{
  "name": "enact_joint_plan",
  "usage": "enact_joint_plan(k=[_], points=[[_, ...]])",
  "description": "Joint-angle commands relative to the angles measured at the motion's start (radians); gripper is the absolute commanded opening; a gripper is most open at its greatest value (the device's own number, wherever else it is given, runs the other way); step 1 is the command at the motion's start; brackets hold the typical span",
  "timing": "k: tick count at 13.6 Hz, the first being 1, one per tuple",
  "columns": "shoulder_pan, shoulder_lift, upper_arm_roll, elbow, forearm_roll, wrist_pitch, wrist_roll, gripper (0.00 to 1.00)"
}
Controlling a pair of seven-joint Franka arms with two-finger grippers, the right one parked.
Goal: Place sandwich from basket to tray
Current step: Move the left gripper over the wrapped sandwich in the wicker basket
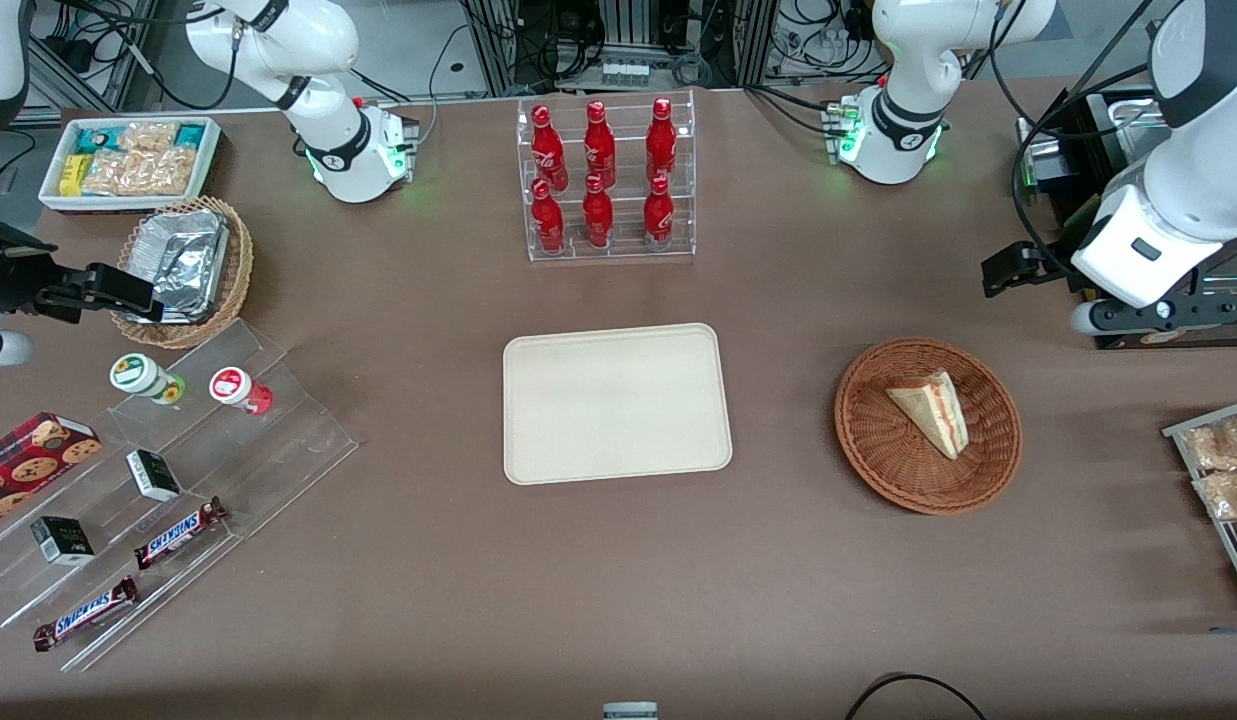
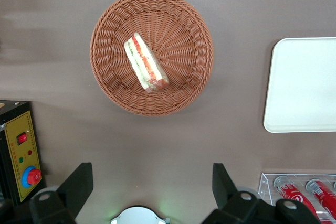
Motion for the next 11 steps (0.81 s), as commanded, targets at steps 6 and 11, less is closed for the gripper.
enact_joint_plan(k=[6, 11], points=[[-0.008, 0.026, 0.012, -0.003, -0.010, 0.035, 0.009, 1.00], [-0.006, 0.043, 0.012, -0.136, -0.008, 0.199, 0.005, 1.00]])
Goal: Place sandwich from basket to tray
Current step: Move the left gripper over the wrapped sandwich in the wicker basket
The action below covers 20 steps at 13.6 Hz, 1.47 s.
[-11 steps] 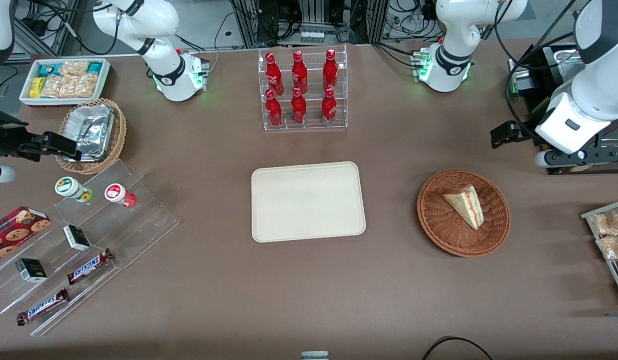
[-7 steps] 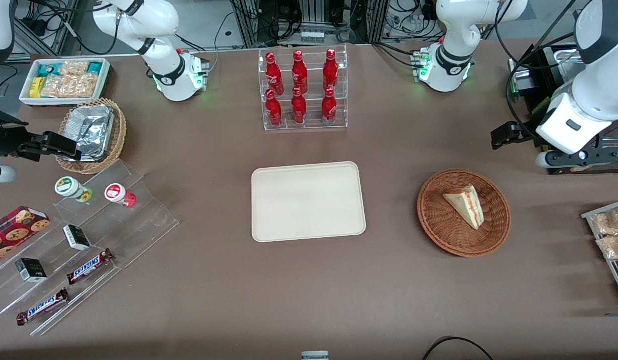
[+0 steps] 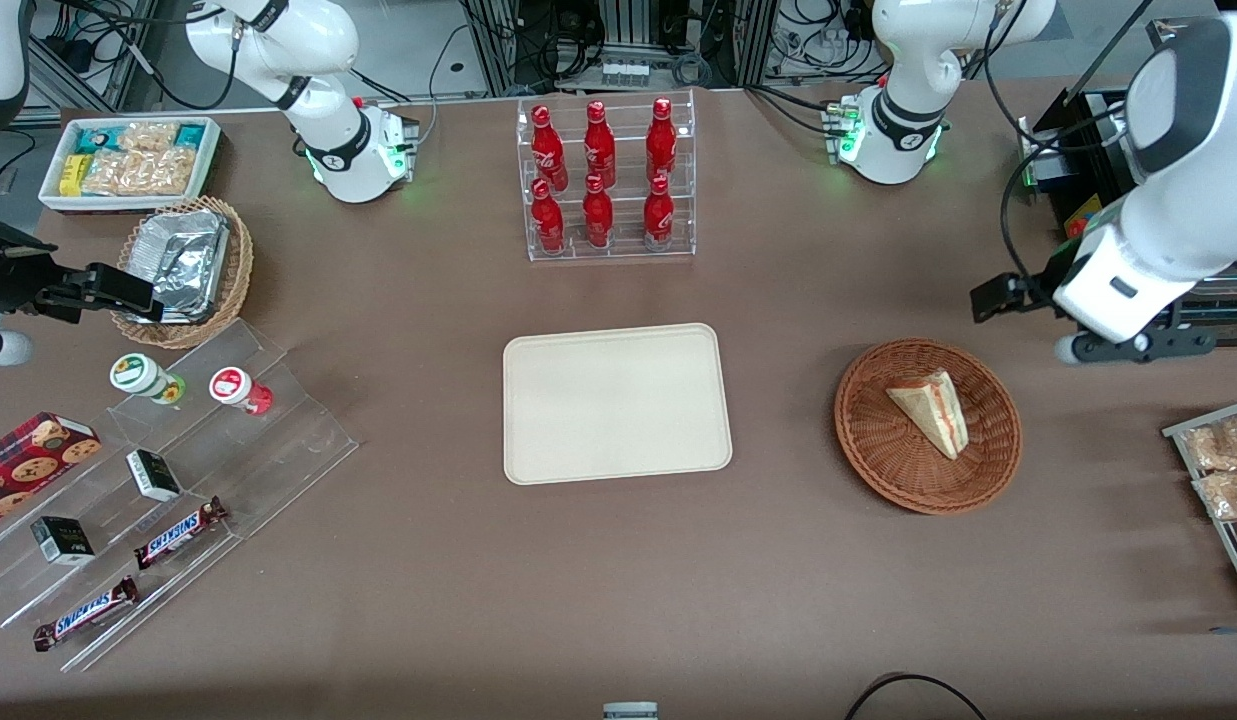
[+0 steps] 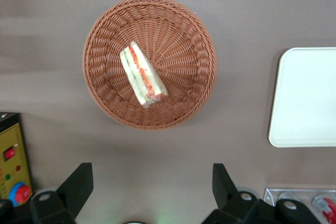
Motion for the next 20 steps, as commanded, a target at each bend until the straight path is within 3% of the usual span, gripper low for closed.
enact_joint_plan(k=[1, 7, 20], points=[[-0.006, -0.001, 0.010, -0.084, -0.007, 0.099, 0.003, 1.00], [0.003, 0.060, 0.013, -0.168, 0.003, 0.232, -0.005, 1.00], [0.057, 0.066, 0.014, -0.432, 0.000, 0.567, -0.064, 1.00]])
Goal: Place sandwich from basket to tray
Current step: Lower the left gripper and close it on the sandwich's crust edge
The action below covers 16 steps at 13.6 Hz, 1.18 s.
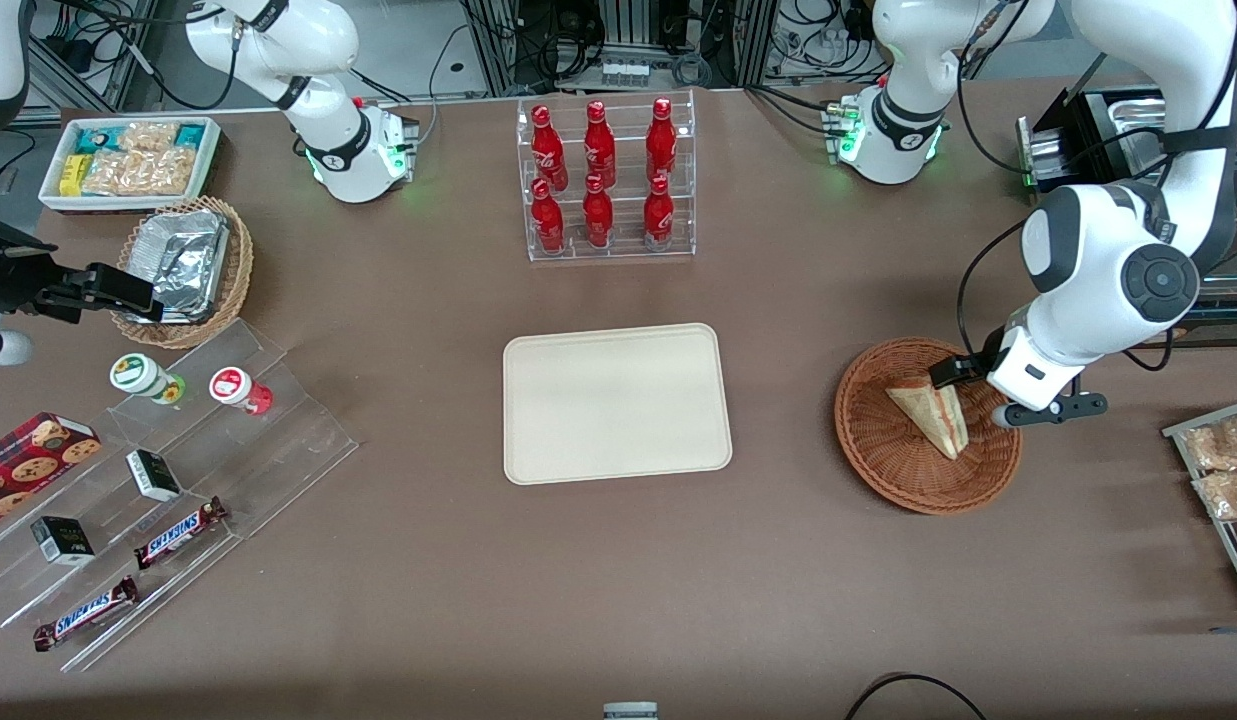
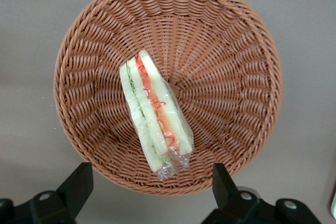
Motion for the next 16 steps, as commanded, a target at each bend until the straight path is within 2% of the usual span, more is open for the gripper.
enact_joint_plan(k=[1, 7, 16], points=[[0.003, -0.003, -0.001, -0.026, 0.001, 0.040, -0.105, 1.00], [0.002, 0.054, -0.004, -0.018, -0.016, 0.075, -0.386, 1.00], [-0.010, 0.117, -0.009, -0.020, -0.016, 0.120, -0.421, 1.00]])
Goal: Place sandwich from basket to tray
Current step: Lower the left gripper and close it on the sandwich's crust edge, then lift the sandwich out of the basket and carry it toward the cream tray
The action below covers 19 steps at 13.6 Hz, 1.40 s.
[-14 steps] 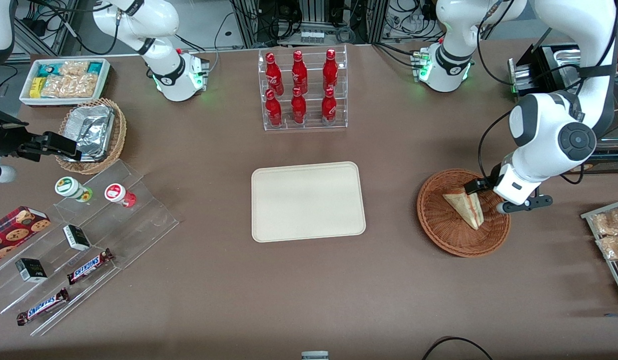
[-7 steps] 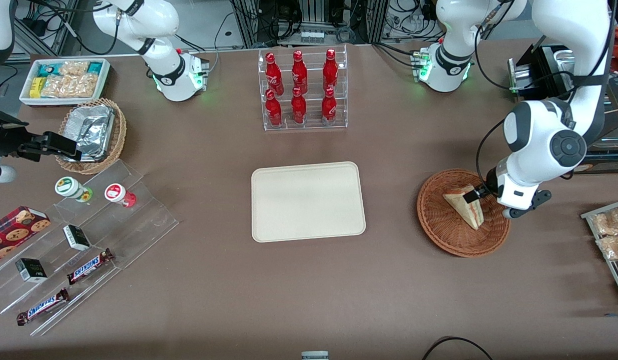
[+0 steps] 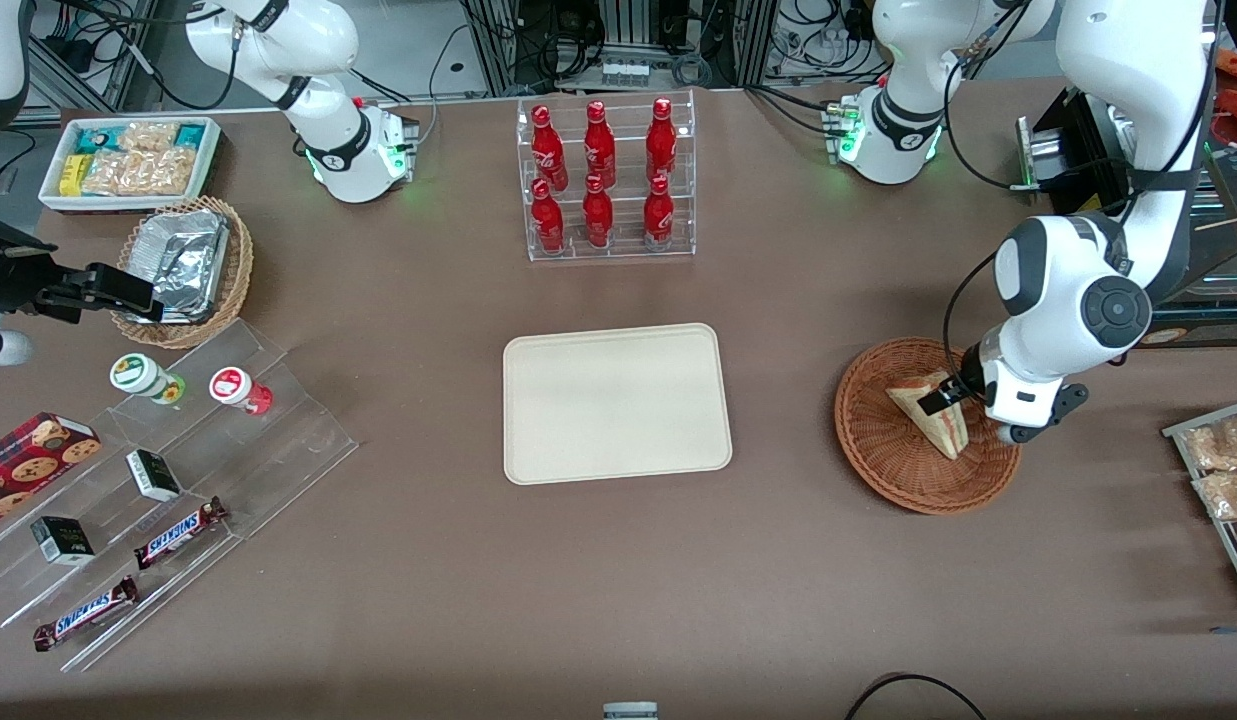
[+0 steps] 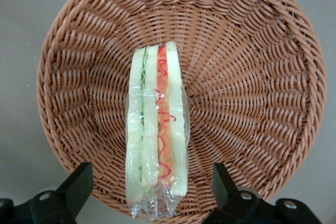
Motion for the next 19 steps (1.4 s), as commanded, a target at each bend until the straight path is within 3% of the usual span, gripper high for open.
enact_joint_plan(k=[1, 5, 6, 8, 9, 14, 19], points=[[-0.005, 0.031, -0.002, 0.002, -0.013, 0.032, -0.021, 1.00], [-0.005, 0.065, -0.002, 0.000, -0.013, 0.058, -0.035, 1.00], [-0.005, 0.071, -0.002, -0.003, -0.011, 0.066, -0.041, 0.94], [-0.005, 0.070, -0.002, -0.003, -0.008, 0.063, -0.080, 0.26], [-0.005, 0.064, -0.002, -0.003, -0.005, 0.057, -0.080, 0.02], [-0.005, -0.004, -0.007, 0.046, 0.003, -0.082, -0.064, 0.00], [-0.007, 0.001, -0.088, 0.207, 0.003, -0.234, -0.063, 0.00]])
